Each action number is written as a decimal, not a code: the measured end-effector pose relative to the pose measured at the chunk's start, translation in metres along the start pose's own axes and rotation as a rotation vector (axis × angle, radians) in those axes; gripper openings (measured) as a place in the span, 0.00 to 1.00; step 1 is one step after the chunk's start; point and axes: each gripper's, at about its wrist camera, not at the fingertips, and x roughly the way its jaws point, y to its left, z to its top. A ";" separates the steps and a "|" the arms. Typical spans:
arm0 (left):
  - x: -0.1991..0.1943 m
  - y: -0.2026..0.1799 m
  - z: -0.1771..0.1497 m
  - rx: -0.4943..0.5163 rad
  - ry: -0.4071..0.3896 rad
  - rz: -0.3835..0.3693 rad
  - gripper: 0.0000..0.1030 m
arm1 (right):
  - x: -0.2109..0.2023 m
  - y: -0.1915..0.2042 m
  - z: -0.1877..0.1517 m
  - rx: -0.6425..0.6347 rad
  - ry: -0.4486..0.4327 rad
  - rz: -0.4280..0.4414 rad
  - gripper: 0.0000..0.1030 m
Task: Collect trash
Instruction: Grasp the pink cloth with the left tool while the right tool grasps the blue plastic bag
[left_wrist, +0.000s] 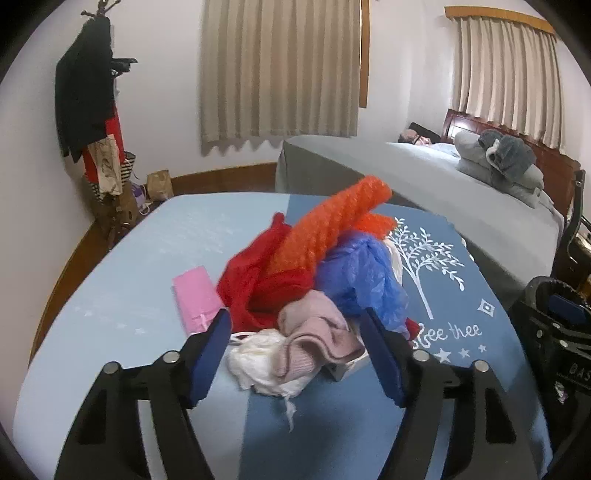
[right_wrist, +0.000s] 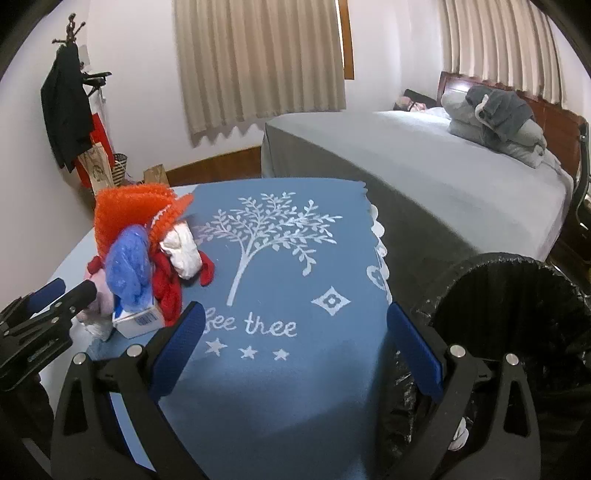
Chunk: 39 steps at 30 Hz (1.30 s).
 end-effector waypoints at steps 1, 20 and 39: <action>0.003 -0.002 0.000 0.000 0.004 -0.003 0.63 | 0.002 -0.001 0.000 0.001 0.004 -0.002 0.93; -0.020 0.013 -0.002 -0.025 -0.023 -0.045 0.34 | 0.006 0.013 -0.003 -0.027 0.007 0.029 0.93; -0.012 0.071 -0.005 -0.088 -0.020 0.096 0.34 | 0.031 0.099 0.022 -0.103 -0.020 0.196 0.88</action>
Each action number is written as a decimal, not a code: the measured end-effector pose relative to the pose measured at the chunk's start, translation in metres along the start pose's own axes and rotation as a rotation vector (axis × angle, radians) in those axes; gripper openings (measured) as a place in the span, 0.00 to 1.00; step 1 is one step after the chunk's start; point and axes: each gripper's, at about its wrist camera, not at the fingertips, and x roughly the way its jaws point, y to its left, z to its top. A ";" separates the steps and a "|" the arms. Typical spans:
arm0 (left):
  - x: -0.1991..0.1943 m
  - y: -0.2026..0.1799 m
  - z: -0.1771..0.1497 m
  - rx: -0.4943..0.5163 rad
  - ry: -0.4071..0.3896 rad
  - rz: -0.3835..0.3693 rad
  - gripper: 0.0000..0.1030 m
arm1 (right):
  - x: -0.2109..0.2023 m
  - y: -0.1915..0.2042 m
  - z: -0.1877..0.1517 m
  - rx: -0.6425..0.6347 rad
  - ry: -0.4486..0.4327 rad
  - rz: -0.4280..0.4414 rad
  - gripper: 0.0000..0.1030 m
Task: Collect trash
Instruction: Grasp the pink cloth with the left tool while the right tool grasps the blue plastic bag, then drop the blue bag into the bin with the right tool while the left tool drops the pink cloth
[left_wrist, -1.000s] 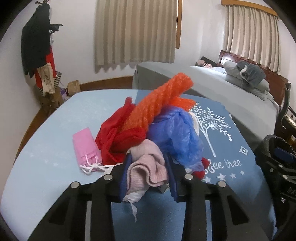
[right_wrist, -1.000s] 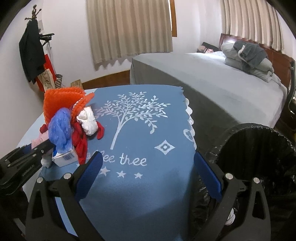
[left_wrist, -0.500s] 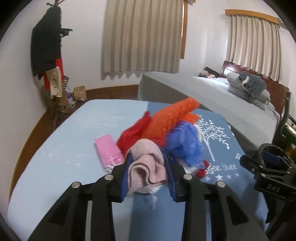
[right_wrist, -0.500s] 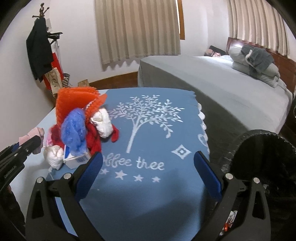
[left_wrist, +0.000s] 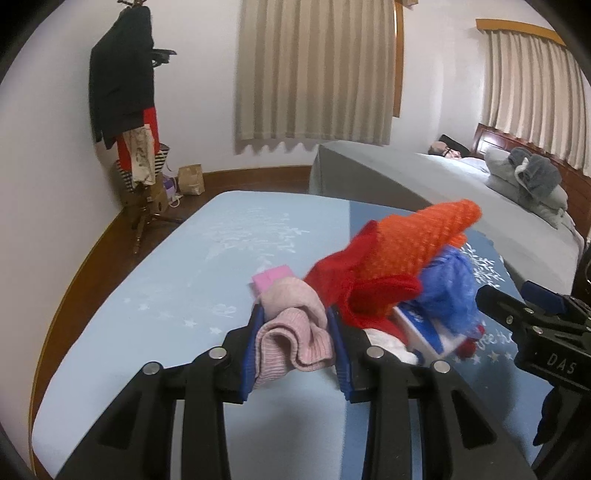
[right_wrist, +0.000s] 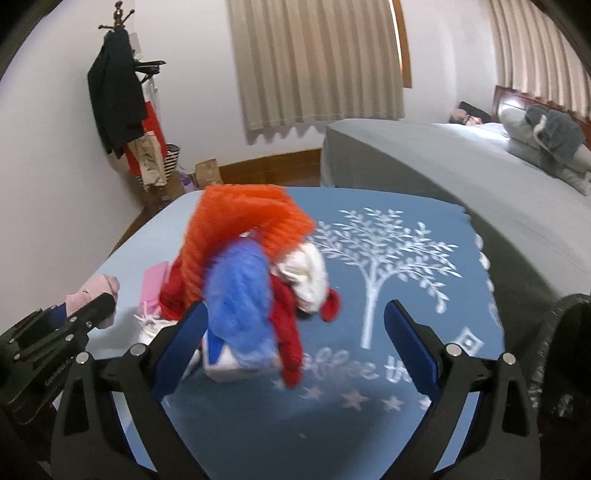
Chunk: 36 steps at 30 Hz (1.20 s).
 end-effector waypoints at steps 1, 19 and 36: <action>0.001 0.002 0.000 -0.003 0.000 0.002 0.34 | 0.002 0.003 0.001 -0.005 0.001 0.003 0.86; 0.015 0.014 -0.007 -0.014 0.026 0.028 0.34 | 0.022 0.031 -0.005 -0.093 0.037 0.075 0.20; -0.021 -0.029 0.006 0.032 -0.027 -0.053 0.34 | -0.043 -0.007 -0.009 -0.033 -0.006 0.091 0.17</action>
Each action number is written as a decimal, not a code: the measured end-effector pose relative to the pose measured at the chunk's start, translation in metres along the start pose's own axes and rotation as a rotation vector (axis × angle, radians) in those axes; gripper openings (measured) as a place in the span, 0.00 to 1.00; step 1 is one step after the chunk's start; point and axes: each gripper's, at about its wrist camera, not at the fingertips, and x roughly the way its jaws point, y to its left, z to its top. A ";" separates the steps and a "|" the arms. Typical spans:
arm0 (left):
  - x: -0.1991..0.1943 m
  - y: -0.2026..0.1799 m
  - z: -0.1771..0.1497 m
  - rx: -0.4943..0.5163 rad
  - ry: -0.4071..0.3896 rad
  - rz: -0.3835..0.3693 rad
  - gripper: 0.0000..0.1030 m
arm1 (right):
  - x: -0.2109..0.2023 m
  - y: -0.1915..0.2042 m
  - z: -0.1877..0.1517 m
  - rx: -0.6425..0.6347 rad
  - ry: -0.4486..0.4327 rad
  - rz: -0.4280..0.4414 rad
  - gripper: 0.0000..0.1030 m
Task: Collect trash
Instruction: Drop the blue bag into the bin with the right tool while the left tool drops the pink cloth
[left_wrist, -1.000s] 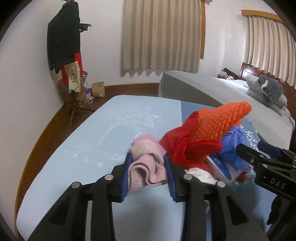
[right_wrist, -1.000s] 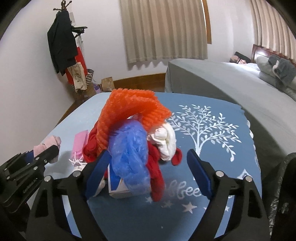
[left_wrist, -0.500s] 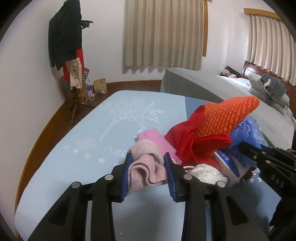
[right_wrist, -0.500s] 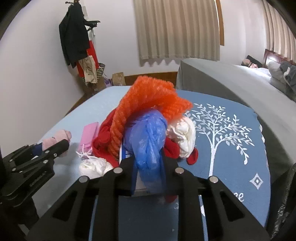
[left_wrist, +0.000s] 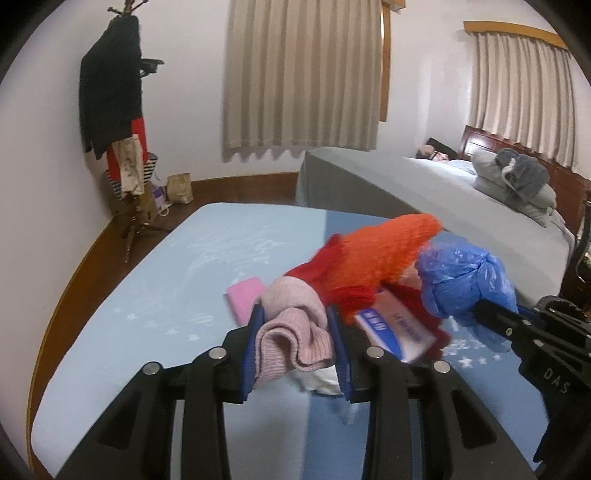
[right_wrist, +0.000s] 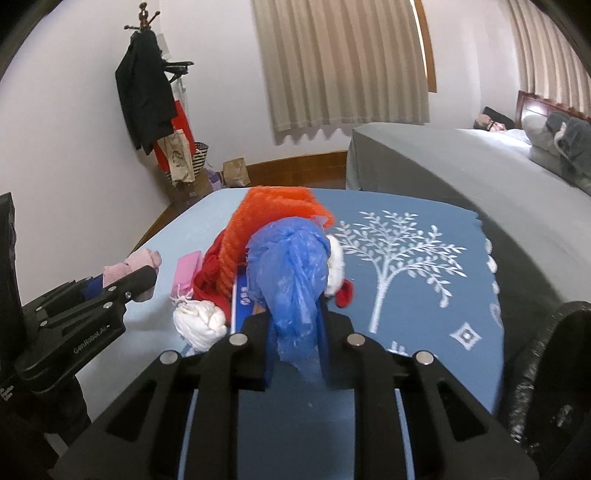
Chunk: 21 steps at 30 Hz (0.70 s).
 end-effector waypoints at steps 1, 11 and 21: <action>-0.002 -0.005 0.001 0.004 -0.004 -0.009 0.34 | -0.003 -0.003 -0.001 0.004 -0.002 -0.004 0.17; -0.006 -0.051 0.009 0.054 -0.017 -0.096 0.34 | -0.037 -0.041 -0.009 0.067 -0.022 -0.063 0.17; -0.007 -0.117 0.008 0.122 -0.011 -0.235 0.34 | -0.079 -0.096 -0.026 0.137 -0.038 -0.169 0.17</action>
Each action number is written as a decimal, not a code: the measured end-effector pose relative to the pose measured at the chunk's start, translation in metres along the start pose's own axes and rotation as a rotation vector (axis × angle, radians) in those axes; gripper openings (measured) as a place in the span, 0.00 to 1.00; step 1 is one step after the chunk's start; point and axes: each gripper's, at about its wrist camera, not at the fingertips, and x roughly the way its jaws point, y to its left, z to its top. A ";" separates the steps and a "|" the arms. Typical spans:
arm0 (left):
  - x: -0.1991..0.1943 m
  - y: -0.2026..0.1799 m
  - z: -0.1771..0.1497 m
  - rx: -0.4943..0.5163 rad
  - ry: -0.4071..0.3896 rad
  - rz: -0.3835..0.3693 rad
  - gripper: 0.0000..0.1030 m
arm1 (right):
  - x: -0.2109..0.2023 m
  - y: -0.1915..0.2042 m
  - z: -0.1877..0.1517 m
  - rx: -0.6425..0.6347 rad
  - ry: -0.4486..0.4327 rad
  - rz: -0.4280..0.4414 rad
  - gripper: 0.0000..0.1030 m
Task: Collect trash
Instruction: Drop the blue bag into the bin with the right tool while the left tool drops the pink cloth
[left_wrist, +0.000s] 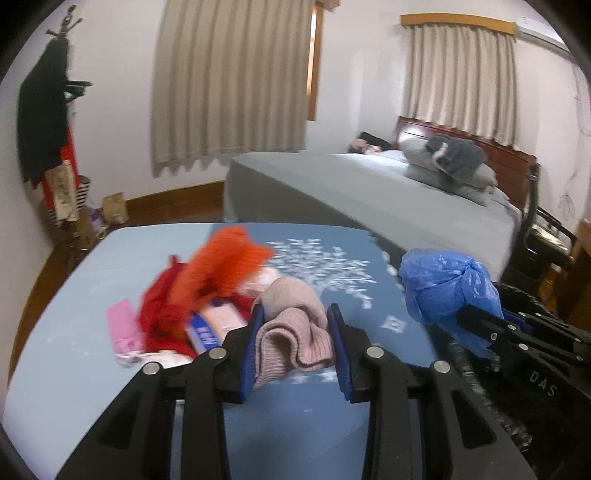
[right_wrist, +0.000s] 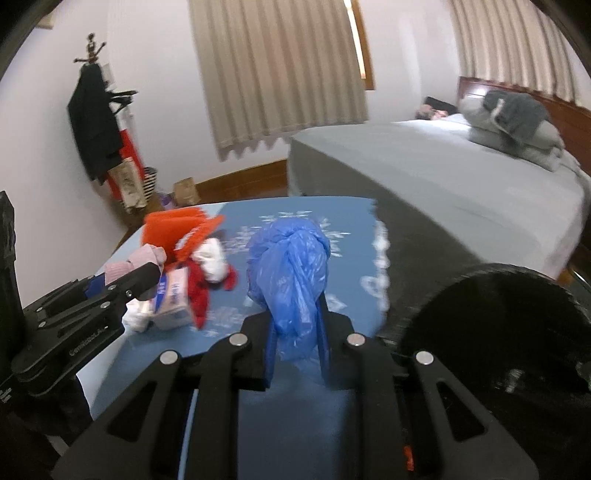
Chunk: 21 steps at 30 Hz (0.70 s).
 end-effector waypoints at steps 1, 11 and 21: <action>0.002 -0.008 0.001 0.008 0.000 -0.016 0.34 | -0.004 -0.008 -0.001 0.009 -0.001 -0.017 0.17; 0.013 -0.079 0.005 0.071 0.007 -0.162 0.34 | -0.041 -0.087 -0.024 0.092 -0.003 -0.194 0.17; 0.020 -0.152 0.007 0.144 0.014 -0.302 0.34 | -0.072 -0.140 -0.046 0.175 -0.014 -0.317 0.18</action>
